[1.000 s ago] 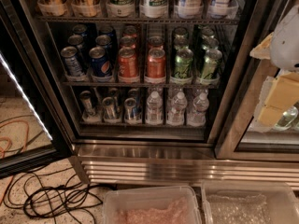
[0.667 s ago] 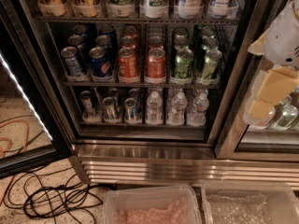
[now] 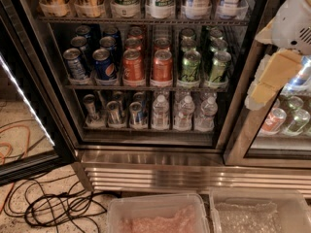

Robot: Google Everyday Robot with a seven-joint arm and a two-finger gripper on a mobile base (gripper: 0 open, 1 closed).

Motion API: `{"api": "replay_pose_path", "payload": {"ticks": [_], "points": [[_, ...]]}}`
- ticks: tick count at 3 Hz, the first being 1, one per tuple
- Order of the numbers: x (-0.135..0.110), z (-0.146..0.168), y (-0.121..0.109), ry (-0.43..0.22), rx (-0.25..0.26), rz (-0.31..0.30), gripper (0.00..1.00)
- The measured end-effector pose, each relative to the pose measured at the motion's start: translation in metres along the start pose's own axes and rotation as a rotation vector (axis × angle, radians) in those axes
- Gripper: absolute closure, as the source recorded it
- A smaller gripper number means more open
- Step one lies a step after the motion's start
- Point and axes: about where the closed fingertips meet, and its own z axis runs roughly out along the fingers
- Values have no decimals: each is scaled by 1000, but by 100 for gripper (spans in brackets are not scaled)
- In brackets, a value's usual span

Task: Pick blue plastic bottle from top shelf of fridge

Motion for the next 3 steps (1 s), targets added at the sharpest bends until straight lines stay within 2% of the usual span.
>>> {"api": "replay_pose_path", "payload": {"ticks": [1,2,3], "points": [[-1,-1,-1,-4,1,-8,0],[-7,4,-6,-23,29,41,0],[-16,19,-50,-50,104,179,0]]}}
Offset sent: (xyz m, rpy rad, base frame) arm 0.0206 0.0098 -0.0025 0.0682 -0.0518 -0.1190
